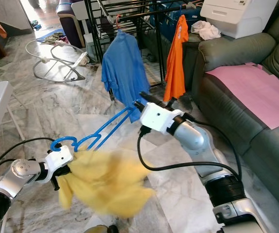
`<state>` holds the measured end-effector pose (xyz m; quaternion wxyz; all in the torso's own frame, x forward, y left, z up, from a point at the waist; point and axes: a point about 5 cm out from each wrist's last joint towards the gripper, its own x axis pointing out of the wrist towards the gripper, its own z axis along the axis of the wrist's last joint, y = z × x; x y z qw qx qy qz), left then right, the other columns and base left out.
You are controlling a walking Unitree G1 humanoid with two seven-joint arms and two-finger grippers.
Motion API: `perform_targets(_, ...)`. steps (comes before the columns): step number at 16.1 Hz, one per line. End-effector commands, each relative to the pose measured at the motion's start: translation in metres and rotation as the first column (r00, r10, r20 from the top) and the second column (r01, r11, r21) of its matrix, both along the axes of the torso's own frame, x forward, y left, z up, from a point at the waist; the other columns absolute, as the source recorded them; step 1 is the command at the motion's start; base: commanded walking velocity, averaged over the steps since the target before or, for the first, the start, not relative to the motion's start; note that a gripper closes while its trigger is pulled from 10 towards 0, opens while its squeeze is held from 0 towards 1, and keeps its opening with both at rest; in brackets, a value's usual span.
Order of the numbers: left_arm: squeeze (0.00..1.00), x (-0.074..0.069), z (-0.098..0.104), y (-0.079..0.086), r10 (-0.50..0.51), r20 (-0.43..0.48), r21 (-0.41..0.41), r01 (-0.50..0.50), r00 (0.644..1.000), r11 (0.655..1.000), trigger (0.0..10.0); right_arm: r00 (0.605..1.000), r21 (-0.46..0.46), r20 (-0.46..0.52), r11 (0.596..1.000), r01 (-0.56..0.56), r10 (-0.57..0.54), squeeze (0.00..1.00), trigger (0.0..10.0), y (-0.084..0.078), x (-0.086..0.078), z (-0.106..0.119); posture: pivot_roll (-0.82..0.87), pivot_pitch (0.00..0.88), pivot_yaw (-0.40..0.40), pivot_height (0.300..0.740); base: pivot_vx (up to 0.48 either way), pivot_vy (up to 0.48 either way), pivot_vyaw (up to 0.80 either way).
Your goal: Hang hanger
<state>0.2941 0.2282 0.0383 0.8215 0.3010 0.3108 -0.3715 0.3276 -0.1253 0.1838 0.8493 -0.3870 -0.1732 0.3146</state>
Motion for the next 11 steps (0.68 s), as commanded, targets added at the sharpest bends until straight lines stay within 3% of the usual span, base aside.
perform_targets(1,0.0,0.011,0.016,0.009,0.013,0.072,0.023,-0.014,0.997,1.0,0.0,1.0,0.008,-0.002,1.0,-0.004,0.004,1.0,10.0,-0.004,-0.002,0.005,-0.08,0.044,0.088,0.74,0.0,0.0,0.0)
perform_targets(3,0.0,0.014,0.019,0.009,-0.001,0.099,0.046,-0.004,0.995,0.999,0.0,1.0,-0.012,-0.018,1.0,-0.006,0.006,1.0,10.0,-0.009,-0.003,0.003,-0.08,0.045,0.091,0.74,0.0,0.0,0.0)
perform_targets(4,0.0,0.017,0.023,0.01,-0.027,0.131,0.076,0.018,0.991,0.997,0.0,0.993,-0.033,-0.089,0.997,-0.076,0.073,1.0,10.0,-0.012,-0.008,0.0,-0.08,0.046,0.094,0.74,0.0,0.0,0.0)
perform_targets(7,0.0,0.022,0.03,0.009,-0.104,0.166,0.152,0.078,0.981,0.985,0.0,0.97,-0.081,-0.176,0.98,-0.184,0.168,1.0,10.0,-0.014,-0.015,0.0,-0.08,0.045,0.097,0.74,0.0,0.0,0.0)
perform_targets(11,0.0,0.027,0.04,0.011,-0.287,0.177,0.367,0.207,0.941,0.907,0.0,0.947,-0.114,-0.232,0.961,-0.253,0.222,1.0,10.0,-0.013,-0.017,0.001,-0.07,0.039,0.097,0.74,0.0,0.0,0.0)
